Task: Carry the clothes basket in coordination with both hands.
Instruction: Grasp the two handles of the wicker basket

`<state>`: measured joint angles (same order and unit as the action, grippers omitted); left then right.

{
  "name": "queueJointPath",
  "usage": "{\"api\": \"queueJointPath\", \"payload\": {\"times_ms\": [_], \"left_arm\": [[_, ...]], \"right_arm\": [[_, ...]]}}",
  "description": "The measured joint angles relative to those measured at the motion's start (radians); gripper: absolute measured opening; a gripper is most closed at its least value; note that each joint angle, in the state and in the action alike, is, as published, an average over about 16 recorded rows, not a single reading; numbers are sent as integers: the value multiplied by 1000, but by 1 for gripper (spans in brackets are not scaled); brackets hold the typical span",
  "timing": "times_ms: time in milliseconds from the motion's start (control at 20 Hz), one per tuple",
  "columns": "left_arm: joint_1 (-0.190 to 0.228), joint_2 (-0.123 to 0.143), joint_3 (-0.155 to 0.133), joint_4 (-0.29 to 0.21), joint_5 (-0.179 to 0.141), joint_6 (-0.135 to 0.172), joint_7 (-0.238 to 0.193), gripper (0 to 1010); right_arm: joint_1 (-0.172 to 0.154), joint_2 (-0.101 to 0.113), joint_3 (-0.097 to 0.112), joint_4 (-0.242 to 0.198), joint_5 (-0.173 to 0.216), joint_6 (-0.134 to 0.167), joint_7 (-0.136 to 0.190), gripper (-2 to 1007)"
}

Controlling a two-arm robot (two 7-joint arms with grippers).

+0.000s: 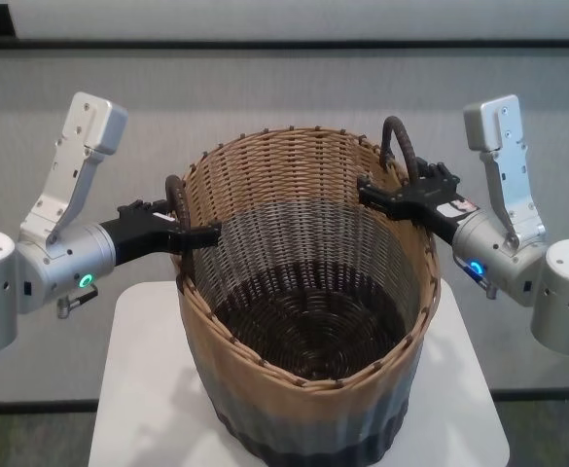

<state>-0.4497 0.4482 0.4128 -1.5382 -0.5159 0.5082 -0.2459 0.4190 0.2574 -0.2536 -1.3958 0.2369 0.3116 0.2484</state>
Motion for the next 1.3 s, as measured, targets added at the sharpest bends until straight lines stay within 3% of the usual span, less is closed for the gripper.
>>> {"api": "queueJointPath", "payload": {"times_ms": [750,1000,1300], "left_arm": [[0,0,0,0,0,0,0,950],[0,0,0,0,0,0,0,855],[0,0,0,0,0,0,0,667]], "right_arm": [[-10,-4,1,-9,-17,-2,-14,988],[-10,-4,1,-9,-15,-2,-12,931],[-10,-4,1,-8,-13,-2,-10,790]]}}
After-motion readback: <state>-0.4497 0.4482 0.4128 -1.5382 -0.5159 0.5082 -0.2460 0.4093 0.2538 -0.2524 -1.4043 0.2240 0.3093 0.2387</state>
